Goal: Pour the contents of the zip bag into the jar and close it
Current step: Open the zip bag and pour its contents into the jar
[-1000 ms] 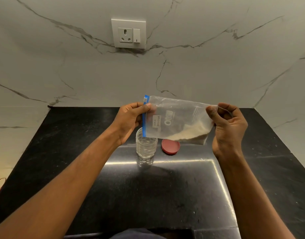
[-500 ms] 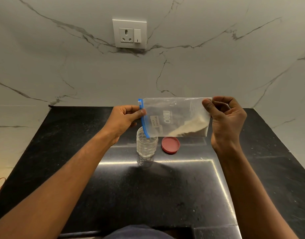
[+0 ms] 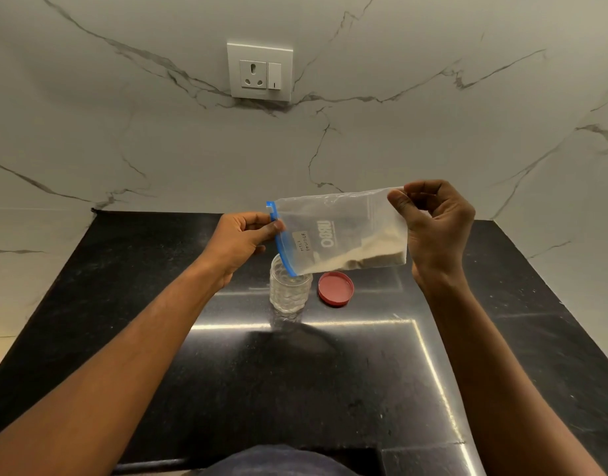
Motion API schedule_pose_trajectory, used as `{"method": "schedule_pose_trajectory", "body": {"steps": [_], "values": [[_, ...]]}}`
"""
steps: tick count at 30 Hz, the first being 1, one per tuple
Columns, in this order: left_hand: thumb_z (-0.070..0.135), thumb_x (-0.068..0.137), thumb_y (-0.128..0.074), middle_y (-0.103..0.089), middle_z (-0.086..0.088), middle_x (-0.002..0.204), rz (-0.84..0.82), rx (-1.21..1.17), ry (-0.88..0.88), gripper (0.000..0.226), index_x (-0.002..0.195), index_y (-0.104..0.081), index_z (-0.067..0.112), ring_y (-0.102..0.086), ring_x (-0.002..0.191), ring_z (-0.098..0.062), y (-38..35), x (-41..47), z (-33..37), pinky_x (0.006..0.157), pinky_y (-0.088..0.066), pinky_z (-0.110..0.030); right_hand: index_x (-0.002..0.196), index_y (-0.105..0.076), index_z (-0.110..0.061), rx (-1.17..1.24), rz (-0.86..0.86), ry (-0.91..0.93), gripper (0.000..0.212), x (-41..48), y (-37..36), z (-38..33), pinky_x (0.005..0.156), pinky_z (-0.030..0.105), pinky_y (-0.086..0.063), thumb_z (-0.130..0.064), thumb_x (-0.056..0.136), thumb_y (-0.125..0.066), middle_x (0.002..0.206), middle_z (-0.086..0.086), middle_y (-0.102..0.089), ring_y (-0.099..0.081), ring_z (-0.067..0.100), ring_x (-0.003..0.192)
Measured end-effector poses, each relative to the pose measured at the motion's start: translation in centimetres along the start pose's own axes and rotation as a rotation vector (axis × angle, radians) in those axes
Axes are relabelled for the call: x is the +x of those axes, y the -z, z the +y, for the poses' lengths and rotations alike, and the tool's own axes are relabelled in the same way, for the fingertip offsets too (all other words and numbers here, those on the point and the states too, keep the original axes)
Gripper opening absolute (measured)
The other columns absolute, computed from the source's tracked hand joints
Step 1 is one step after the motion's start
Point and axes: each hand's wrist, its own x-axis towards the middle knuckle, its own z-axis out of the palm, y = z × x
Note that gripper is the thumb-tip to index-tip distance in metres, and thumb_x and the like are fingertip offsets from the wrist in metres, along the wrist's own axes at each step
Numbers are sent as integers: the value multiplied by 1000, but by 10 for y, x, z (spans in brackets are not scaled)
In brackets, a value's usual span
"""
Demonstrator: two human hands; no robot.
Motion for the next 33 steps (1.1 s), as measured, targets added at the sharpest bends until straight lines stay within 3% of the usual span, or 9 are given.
{"method": "schedule_pose_trajectory", "body": {"steps": [7, 14, 18, 22, 24, 27, 29, 31, 33], "values": [[27, 92, -78, -81, 6, 111, 15, -39, 14, 20, 111, -80, 21, -70, 112, -12, 3, 0, -1, 94, -55, -37, 98, -73, -12, -102, -37, 78, 21, 4, -6, -4, 78, 22, -60, -15, 84, -88, 89, 0, -74, -70, 10, 82], [24, 95, -75, -79, 4, 116, -8, -35, 9, 28, 122, -77, 14, -71, 104, -1, 4, -3, -6, 78, -50, -18, 97, -73, -6, -242, -110, 122, 19, 10, -11, -7, 82, 34, -63, -14, 86, -86, 89, -2, -72, -68, 10, 83], [24, 96, -74, -79, 5, 117, -21, -44, 25, 29, 122, -77, 13, -70, 97, 5, 7, -6, -7, 77, -48, -16, 95, -74, -5, -291, -136, 154, 17, 14, -13, -11, 82, 38, -64, -13, 86, -85, 90, 4, -73, -70, 16, 85], [23, 96, -75, -79, 8, 113, -32, -61, 52, 20, 115, -79, 19, -69, 102, 2, 9, -8, -8, 80, -48, -20, 95, -74, -8, -319, -178, 187, 16, 18, -13, -16, 82, 39, -65, -14, 86, -85, 89, 3, -74, -71, 18, 86], [26, 95, -75, -79, 9, 112, -33, -61, 67, 15, 110, -79, 24, -67, 107, -1, 10, -10, -8, 85, -48, -28, 95, -74, -9, -340, -199, 204, 16, 21, -13, -17, 81, 39, -65, -14, 86, -86, 87, -1, -73, -69, 13, 83], [27, 95, -75, -79, 7, 113, -34, -26, 78, 15, 109, -79, 24, -67, 113, -9, 11, -12, -8, 94, -50, -40, 96, -74, -7, -358, -229, 199, 18, 24, -12, -18, 78, 43, -66, -15, 85, -86, 89, 3, -73, -70, 18, 86], [27, 93, -77, -80, 7, 107, -26, 24, 67, 9, 102, -79, 26, -71, 108, -11, 13, -12, -8, 96, -55, -42, 97, -74, -7, -374, -261, 190, 19, 25, -11, -16, 74, 38, -66, -15, 85, -87, 90, 4, -73, -71, 17, 86], [35, 86, -81, -79, 6, 100, -2, 109, 28, 18, 100, -77, 23, -73, 98, -10, 15, -12, -6, 93, -59, -38, 98, -73, -8, -361, -267, 168, 19, 24, -9, -13, 70, 30, -65, -15, 85, -87, 90, 3, -73, -70, 12, 85], [48, 77, -86, -72, 4, 104, 56, 278, -17, 48, 110, -67, 19, -69, 97, -12, 15, -10, -1, 83, -59, -29, 98, -73, -9, -343, -248, 146, 20, 23, -6, -9, 69, 26, -65, -14, 85, -87, 89, 2, -73, -72, 12, 85]]}}
